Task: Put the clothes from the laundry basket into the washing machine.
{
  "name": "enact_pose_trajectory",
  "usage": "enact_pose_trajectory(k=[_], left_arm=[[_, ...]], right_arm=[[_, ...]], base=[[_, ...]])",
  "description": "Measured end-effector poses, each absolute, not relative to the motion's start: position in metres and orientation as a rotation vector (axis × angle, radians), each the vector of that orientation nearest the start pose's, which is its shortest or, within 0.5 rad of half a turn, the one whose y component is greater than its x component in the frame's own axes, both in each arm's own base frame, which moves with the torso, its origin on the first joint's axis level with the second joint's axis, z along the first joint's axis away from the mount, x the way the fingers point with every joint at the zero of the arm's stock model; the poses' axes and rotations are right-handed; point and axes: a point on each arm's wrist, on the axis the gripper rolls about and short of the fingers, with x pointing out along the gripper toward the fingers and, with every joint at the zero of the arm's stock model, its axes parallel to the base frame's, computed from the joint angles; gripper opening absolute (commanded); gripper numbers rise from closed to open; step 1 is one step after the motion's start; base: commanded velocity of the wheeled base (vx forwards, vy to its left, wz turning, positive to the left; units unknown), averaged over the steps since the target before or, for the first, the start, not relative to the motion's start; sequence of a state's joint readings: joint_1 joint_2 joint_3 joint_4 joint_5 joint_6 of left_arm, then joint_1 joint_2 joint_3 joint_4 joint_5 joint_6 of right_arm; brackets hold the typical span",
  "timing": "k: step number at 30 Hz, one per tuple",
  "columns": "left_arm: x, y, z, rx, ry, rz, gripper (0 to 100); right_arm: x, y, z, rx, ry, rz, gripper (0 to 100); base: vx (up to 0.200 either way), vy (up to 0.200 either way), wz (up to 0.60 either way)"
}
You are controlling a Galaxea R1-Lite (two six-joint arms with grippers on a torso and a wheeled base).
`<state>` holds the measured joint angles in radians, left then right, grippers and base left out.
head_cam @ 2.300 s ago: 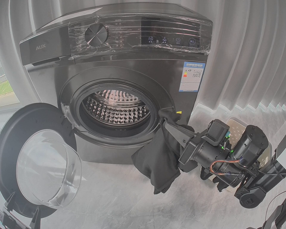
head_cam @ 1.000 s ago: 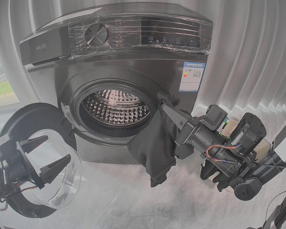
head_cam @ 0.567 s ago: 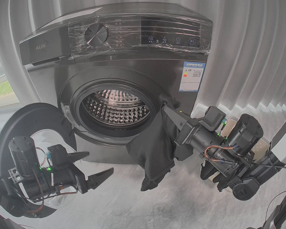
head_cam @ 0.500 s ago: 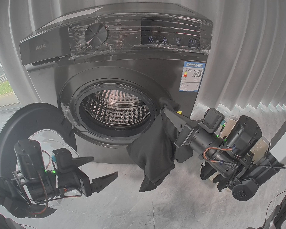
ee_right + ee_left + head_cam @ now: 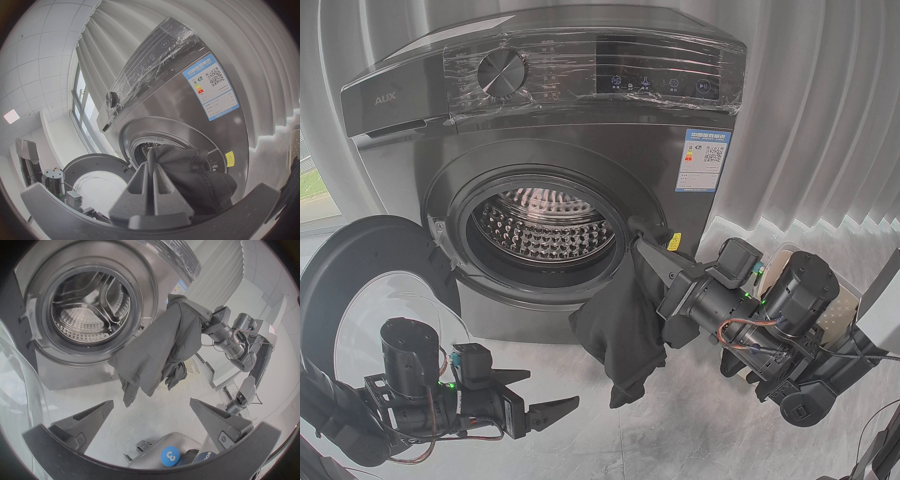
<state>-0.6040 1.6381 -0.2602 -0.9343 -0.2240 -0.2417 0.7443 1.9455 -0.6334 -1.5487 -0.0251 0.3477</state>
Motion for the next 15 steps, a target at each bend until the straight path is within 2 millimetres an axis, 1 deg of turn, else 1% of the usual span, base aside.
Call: enact_pose_trajectory(k=[7,15], left_arm=[[0.187,-0.142,0.088,-0.142,0.567,-0.772,100],[0.207,-0.158,0.074,-0.171,0.443,-0.795,100]], right_arm=[[0.241,0.222,0.154,0.427,-0.096,0.751,0],[0.24,0.222,0.155,0.432,-0.098,0.753,0]], base=[[0.0,0.0,0.0],[0.0,0.0,0.0]])
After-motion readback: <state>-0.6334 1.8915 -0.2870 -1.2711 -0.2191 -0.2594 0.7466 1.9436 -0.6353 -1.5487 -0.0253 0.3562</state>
